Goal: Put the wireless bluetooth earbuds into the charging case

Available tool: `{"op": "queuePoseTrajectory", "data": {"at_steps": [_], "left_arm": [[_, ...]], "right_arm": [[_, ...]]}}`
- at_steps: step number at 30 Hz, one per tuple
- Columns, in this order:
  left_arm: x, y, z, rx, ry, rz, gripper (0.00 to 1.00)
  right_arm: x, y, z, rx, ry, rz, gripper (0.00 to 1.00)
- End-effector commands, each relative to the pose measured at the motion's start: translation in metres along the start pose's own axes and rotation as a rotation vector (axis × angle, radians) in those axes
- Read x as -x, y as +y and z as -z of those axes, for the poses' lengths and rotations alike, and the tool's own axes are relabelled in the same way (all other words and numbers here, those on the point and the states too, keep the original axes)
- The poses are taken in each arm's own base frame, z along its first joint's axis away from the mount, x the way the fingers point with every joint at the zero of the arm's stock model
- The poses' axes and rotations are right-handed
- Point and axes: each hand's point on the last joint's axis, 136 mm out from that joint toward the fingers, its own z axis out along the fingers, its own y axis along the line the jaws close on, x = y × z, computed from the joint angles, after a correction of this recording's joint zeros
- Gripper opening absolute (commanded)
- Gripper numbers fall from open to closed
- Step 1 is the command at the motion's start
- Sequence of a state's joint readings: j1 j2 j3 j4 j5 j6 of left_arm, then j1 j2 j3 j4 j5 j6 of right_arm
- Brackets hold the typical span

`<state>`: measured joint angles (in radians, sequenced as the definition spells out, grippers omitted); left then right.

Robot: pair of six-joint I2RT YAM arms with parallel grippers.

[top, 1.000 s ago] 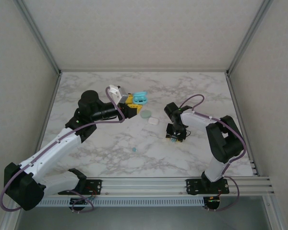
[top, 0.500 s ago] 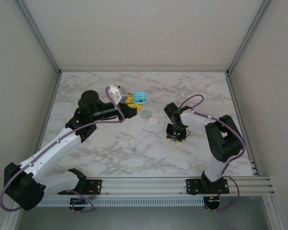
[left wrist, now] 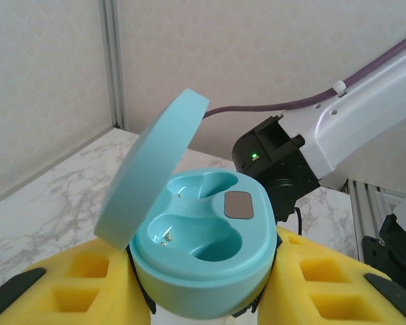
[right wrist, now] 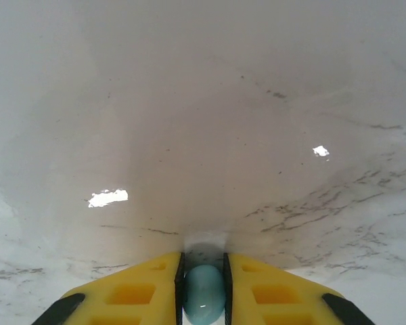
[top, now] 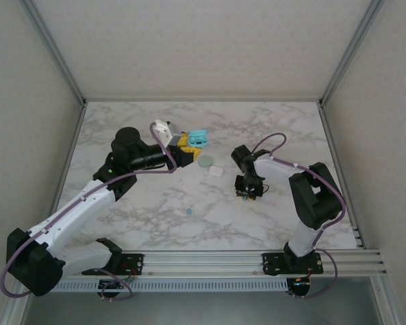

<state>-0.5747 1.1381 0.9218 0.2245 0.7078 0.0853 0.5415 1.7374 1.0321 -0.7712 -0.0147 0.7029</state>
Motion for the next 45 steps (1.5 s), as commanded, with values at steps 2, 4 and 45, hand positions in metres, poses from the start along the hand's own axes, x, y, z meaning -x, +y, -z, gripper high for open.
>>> {"op": "queuePoseTrajectory", "data": {"at_steps": [2, 4, 45], "left_arm": [[0.017, -0.004, -0.001, -0.01, -0.031, -0.031, 0.29], [0.016, -0.003, -0.002, -0.01, -0.03, -0.03, 0.29], [0.009, 0.019, 0.002, 0.053, -0.036, 0.0, 0.28]], "right_arm": [[0.004, 0.005, 0.017, 0.011, -0.03, 0.052, 0.23], [0.004, 0.013, 0.027, 0.056, -0.041, 0.072, 0.22], [-0.013, 0.125, 0.339, 1.382, -0.122, 0.385, 0.24]]}}
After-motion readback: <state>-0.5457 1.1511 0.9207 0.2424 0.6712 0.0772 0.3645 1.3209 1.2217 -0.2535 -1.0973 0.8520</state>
